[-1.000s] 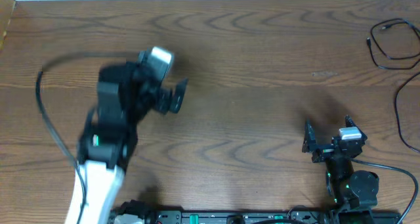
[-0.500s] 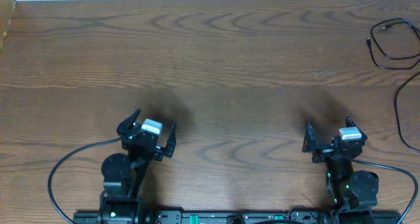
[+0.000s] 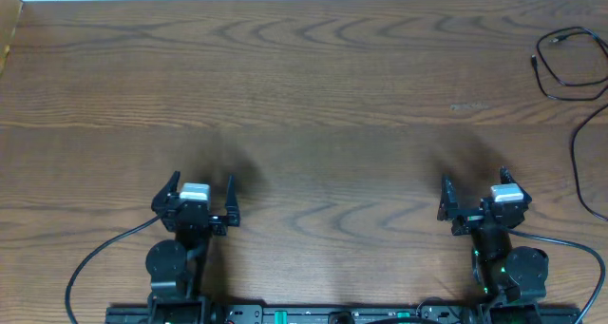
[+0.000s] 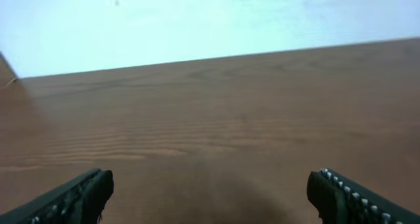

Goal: Untangle cables

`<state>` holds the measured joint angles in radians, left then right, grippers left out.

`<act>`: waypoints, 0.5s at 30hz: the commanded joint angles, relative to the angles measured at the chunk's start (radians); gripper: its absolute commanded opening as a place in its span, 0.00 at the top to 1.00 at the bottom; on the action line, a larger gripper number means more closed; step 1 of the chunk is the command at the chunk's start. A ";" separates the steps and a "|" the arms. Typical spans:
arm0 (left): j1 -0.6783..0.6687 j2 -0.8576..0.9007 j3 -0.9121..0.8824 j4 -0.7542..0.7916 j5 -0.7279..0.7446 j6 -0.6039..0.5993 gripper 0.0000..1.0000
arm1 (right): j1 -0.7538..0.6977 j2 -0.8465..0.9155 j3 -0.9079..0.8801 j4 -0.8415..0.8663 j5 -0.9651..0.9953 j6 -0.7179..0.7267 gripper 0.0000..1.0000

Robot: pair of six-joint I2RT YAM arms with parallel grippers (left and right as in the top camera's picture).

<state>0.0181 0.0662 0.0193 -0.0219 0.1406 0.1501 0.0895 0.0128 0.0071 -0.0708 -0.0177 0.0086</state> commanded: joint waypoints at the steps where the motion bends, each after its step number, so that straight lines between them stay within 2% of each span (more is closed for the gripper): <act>1: 0.005 -0.069 -0.015 -0.041 -0.041 -0.055 0.01 | 0.010 -0.004 -0.002 -0.004 0.008 0.013 0.01; 15: 0.005 -0.054 -0.014 -0.042 -0.041 -0.055 0.01 | 0.010 -0.004 -0.002 -0.004 0.008 0.013 0.01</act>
<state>0.0181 0.0113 0.0212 -0.0280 0.1020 0.1043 0.0895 0.0128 0.0071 -0.0708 -0.0174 0.0086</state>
